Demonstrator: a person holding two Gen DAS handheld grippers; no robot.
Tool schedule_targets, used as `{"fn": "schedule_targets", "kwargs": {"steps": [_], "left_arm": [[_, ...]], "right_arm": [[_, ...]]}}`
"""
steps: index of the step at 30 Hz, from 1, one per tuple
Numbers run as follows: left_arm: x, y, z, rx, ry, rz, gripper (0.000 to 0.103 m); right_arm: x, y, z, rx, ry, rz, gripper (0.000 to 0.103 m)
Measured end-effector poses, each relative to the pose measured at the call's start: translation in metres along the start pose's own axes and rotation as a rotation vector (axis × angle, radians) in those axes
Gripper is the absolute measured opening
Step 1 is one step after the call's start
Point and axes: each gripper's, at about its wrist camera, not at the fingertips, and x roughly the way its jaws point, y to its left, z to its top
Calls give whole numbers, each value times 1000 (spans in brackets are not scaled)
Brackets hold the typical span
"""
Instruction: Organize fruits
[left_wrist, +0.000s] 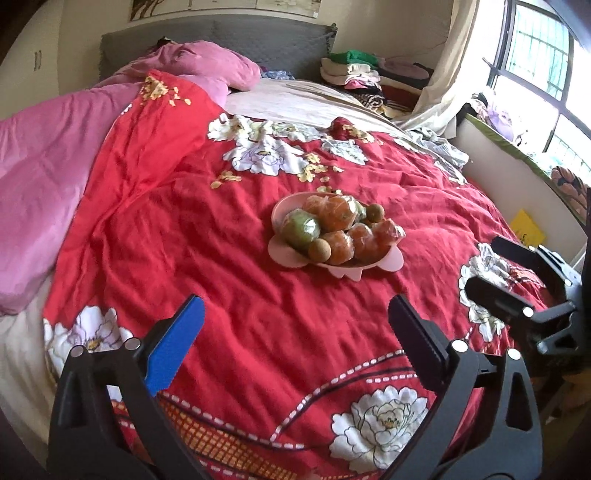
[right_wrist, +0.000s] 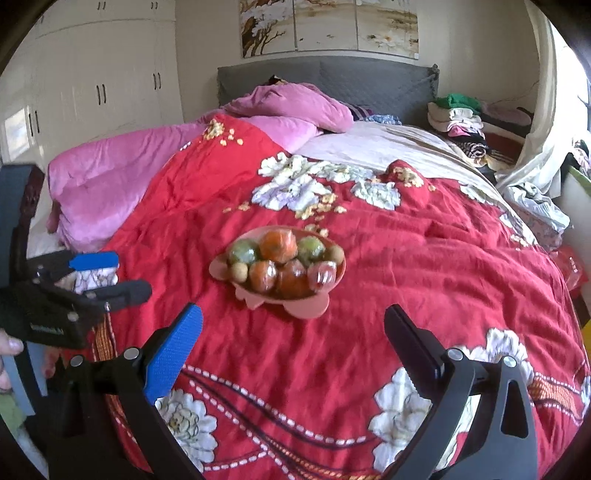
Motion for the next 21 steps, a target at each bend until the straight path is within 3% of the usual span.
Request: {"fn": "schedule_targets", "kwargs": {"steps": [9,21], "left_arm": [[-2,1,-14,-20,14,21,93],[3,-1,-27,-31,36,25,93]], "right_arm": [[4,-4,-22,61,31,-11,98],[8,-4,-31,44,53,-42,98]]}}
